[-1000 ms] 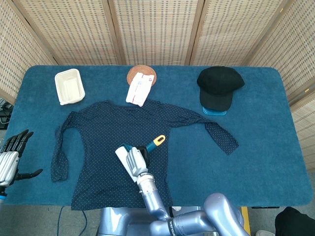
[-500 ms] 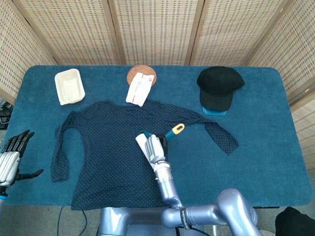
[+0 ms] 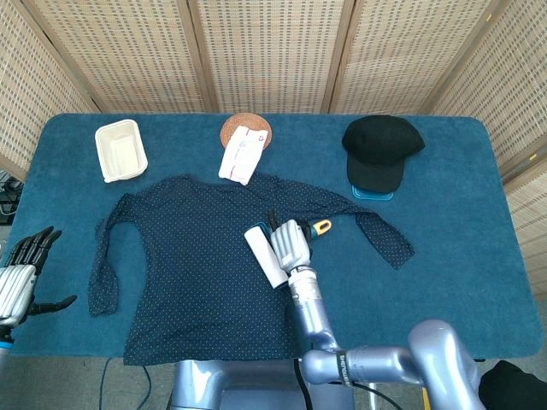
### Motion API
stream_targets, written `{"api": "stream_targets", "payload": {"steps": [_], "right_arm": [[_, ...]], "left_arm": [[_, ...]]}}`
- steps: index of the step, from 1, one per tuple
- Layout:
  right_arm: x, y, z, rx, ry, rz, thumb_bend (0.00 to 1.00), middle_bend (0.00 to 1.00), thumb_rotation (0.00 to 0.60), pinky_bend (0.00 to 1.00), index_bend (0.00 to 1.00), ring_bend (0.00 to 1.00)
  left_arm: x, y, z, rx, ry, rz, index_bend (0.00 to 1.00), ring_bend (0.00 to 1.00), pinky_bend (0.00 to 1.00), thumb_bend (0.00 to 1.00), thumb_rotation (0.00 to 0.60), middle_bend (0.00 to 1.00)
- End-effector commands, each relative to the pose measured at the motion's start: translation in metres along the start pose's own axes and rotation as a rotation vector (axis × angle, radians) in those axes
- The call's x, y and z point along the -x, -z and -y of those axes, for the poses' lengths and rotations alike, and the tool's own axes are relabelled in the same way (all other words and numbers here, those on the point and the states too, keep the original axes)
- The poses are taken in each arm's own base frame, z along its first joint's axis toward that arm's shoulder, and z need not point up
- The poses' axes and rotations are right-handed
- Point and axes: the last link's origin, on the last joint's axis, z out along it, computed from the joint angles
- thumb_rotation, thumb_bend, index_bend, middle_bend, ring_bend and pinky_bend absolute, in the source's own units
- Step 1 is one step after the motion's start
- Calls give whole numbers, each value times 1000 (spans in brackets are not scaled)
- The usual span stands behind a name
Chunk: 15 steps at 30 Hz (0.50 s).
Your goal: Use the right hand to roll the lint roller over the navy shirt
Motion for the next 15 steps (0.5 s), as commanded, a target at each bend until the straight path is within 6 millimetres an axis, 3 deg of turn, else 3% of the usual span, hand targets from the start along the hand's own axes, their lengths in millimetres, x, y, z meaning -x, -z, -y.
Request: {"api": "stream_targets", "payload": {"steps": [1,4,5,6,8,9,12,15], "right_arm": [[13,7,-43,37,-138,-48,0,997,600,1000,0,1000],[26,15,-73,30,-257,-99,0,933,600,1000,0,987],[33,20,-86,29,-312,-114,0,874,600,990,0,953],[39,25,-96,30,-360,-119,0,785,600,919,0,877],[51,34,-114,31,-444,-105,0,561,600,648,0,634],[59,41,-125,41,-490,-86,0,399,600,448,0,447],[75,64,-152,47,-604,-69,0,80,600,101,0,81],[91,85,-170,46,-687,-76,0,2,600,3,0,0]], "left_arm": [[-1,3,-2,12,4,-4,0,0,0,0,600,0],[-2,7,-4,30,5,-7,0,0,0,0,600,0],[-2,8,-5,38,3,-9,0,0,0,0,600,0],[-2,10,-6,45,2,-12,0,0,0,0,600,0],[-3,13,-7,55,2,-15,0,0,0,0,600,0],[-3,15,-8,60,1,-18,0,0,0,0,600,0],[-3,19,-9,71,-1,-22,0,0,0,0,600,0],[-3,20,-11,84,0,-25,0,0,0,0,600,0]]}}
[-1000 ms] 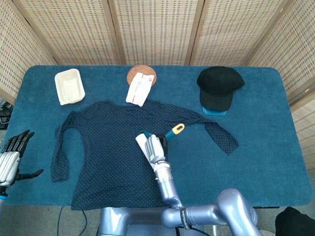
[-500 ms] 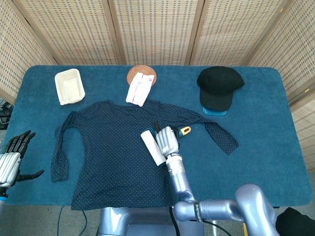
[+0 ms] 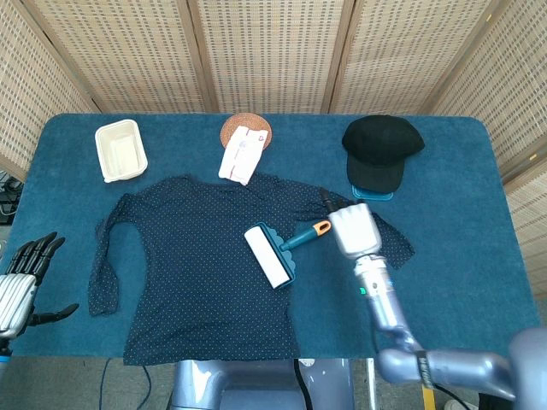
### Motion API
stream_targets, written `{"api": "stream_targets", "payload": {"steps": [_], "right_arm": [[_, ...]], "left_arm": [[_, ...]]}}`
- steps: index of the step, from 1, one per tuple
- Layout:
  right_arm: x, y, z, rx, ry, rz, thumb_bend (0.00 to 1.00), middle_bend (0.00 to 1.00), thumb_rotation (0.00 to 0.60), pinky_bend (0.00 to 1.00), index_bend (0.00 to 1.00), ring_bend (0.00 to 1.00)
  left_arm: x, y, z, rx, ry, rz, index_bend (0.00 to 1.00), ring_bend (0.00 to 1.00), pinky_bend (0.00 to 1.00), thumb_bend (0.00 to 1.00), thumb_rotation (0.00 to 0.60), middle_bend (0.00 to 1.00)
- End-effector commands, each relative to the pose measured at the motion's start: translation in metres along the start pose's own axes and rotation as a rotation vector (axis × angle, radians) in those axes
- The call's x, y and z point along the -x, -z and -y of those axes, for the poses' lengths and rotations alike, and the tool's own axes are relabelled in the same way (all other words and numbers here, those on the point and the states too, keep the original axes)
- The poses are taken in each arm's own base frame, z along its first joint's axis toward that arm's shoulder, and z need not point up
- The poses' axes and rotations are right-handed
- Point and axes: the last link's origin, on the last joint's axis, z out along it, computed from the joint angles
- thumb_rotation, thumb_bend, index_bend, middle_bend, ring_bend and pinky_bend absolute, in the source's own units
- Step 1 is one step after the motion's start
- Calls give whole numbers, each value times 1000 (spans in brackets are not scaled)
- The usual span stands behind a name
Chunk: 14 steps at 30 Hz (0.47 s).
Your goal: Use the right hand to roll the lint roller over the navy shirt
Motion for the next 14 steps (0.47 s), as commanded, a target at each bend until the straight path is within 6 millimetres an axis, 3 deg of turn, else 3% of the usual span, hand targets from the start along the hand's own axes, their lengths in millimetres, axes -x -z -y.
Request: {"api": "stream_targets", "payload": {"steps": [1,4,9,14], "right_arm": [[3,53,-60,0,-164,16,0,0,600,0,0,0],[13,79,-88,-4,-234,-14,0,0,600,0,0,0],[32,108,-116,-19,-235,-44,0,0,600,0,0,0],[44,135,-130,6,-244,-74,0,0,600,0,0,0]], "left_arm": [[0,1,-2,11,2,-4,0,0,0,0,600,0],[-1,2,-4,29,3,-20,0,0,0,0,600,0],[-2,8,-6,40,1,-35,0,0,0,0,600,0],[-4,12,-6,42,2,-42,0,0,0,0,600,0]]}}
